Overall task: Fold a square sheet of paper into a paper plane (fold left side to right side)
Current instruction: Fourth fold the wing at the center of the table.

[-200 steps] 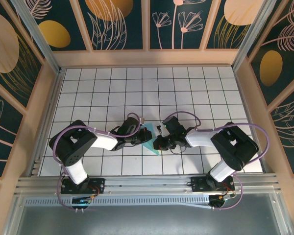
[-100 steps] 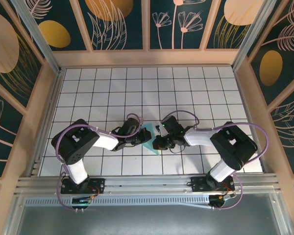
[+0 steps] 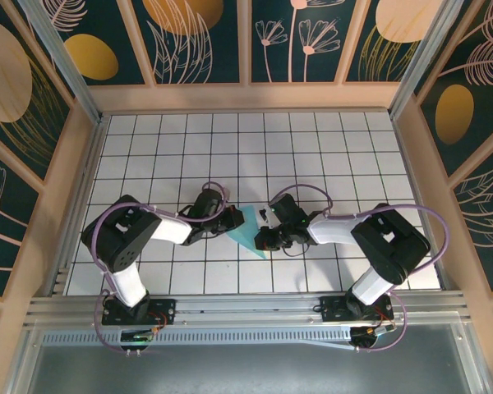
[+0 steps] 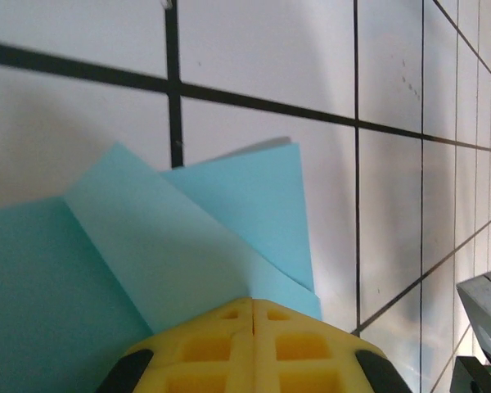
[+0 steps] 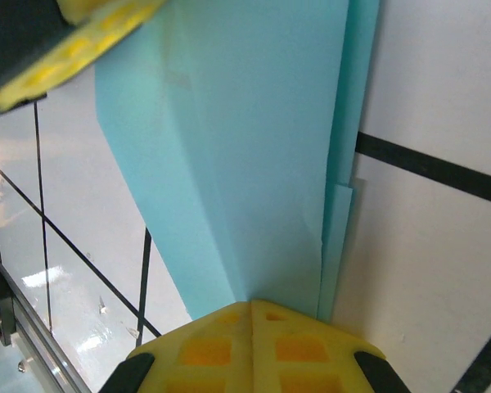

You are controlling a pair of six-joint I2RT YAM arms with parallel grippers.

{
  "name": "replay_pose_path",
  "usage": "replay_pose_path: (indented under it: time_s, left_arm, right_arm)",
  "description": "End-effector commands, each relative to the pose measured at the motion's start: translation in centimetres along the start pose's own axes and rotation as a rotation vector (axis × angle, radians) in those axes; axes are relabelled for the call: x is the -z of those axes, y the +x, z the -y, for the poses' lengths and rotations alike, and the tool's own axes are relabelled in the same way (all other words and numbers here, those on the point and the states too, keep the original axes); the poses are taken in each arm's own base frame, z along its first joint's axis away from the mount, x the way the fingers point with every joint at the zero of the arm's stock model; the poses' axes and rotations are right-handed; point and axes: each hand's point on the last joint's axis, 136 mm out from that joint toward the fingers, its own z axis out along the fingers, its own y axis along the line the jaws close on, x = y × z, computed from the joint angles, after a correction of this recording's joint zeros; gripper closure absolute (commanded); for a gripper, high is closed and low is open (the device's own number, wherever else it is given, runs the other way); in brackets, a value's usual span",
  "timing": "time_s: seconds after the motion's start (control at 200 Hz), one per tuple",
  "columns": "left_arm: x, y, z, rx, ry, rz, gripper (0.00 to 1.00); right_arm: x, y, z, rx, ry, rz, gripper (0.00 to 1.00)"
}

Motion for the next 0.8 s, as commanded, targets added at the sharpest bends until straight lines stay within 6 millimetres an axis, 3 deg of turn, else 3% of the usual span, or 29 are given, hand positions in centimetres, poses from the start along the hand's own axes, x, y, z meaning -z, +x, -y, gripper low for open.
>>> replay_pose_path:
  time_s: [0.0, 0.31, 0.591, 0.796]
  left_arm:
    - [-0.1, -1.6, -3.9, -0.024, -0.139, 0.033, 1.0]
    - [0.3, -4.8, -6.0, -0.001, -0.165, 0.097, 1.0]
    - [0.9, -8.4, -6.7, -0.001, -0.176, 0.136, 1.0]
    - [3.2, -9.9, -5.9, -0.056, -0.192, 0.208, 1.0]
  right_arm:
    - [-0.5, 6.6, 8.4, -0.099, 0.329, -0.177, 1.0]
    - [-0.6, 6.8, 8.4, -0.1, 0.323, -0.182, 1.0]
    - [-0.7, 6.7, 8.1, -0.102, 0.311, -0.177, 1.0]
    - [-0.6, 6.3, 7.9, -0.099, 0.304, -0.163, 1.0]
